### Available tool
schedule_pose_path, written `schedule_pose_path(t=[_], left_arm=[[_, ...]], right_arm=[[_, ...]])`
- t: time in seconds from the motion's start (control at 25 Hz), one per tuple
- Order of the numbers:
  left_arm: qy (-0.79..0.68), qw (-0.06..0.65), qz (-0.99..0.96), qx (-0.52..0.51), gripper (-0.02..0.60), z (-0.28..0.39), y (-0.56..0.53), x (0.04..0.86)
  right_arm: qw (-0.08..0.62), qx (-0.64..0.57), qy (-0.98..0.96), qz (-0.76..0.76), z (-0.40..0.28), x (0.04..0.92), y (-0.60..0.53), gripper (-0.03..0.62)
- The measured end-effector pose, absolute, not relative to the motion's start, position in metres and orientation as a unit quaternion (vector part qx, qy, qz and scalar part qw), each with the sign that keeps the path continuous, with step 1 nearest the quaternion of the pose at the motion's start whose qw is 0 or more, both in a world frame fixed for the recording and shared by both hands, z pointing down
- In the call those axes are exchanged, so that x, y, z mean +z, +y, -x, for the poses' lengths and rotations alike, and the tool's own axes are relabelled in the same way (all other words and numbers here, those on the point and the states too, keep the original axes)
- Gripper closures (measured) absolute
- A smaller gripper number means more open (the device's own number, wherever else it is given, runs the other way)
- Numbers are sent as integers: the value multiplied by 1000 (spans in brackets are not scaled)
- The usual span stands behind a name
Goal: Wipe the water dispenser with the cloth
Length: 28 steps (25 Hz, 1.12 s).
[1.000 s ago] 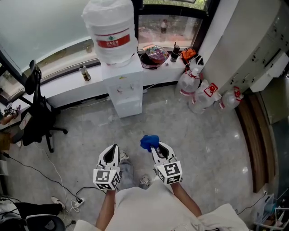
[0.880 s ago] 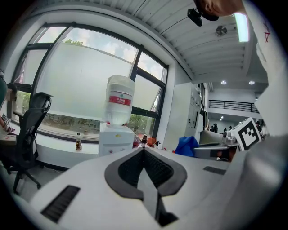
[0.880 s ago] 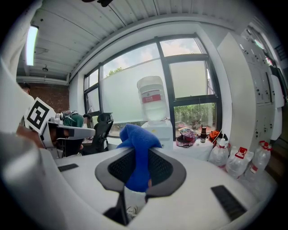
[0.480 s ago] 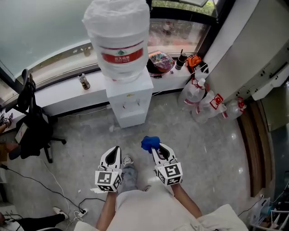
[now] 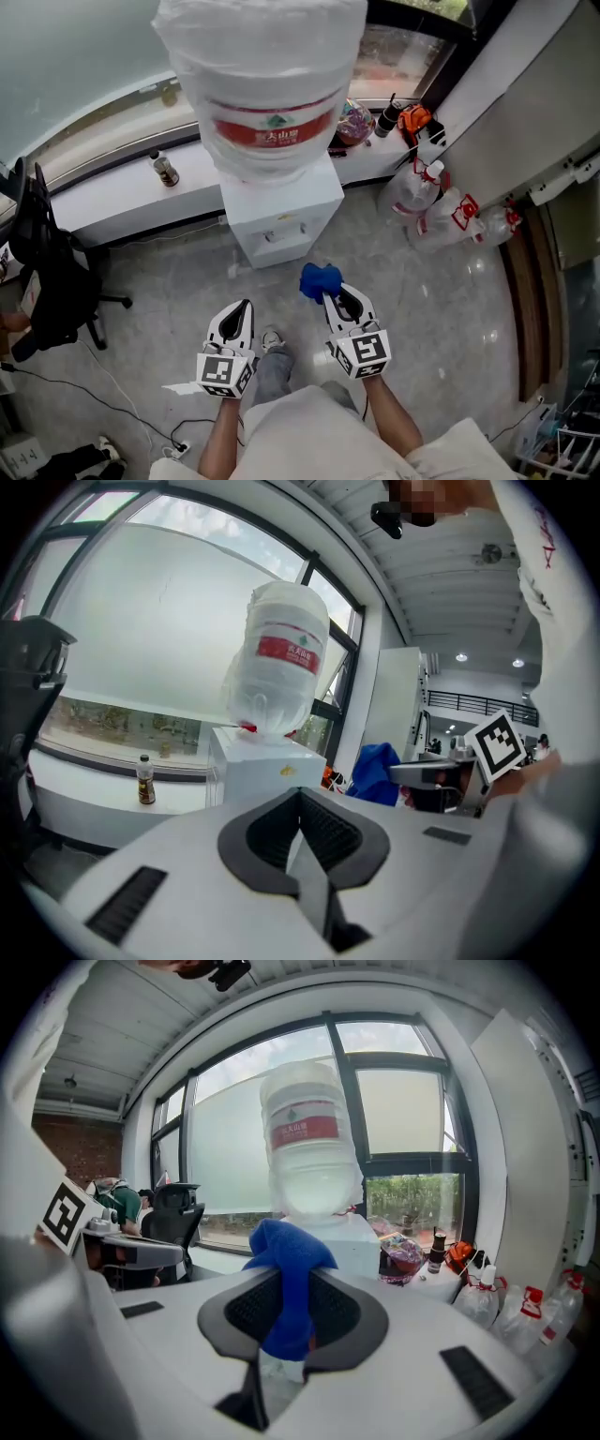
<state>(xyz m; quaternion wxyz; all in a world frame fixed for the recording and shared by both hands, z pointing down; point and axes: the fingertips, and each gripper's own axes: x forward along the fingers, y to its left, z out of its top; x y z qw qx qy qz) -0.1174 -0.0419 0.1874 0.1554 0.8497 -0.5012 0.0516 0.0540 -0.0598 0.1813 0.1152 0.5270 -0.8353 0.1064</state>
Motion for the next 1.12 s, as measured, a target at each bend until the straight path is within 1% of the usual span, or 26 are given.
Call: schedule_pose_path(t=[0.24,0.36,0.56,0.84,1.12], left_arm=[[-523,154,-837,38,571,124,-49,262],[-535,141,-832,36,571,126,-41,322],[-553,133,-822,33,571,134,-40,414],[-583,95,-806,17,571,164,-75,488],[-595,77,-800,19,571,183,-82,533]], right_arm=[[120,106,-838,-522,-63,266,-79,514],[108,104,-841,-519,-64,327,-70,514],[115,105,-848,-507,-68,427,-62,514],[102,88,-856,-499,-61,515,-92,514],[88,92,-861,-493,-40,583,-119,514]])
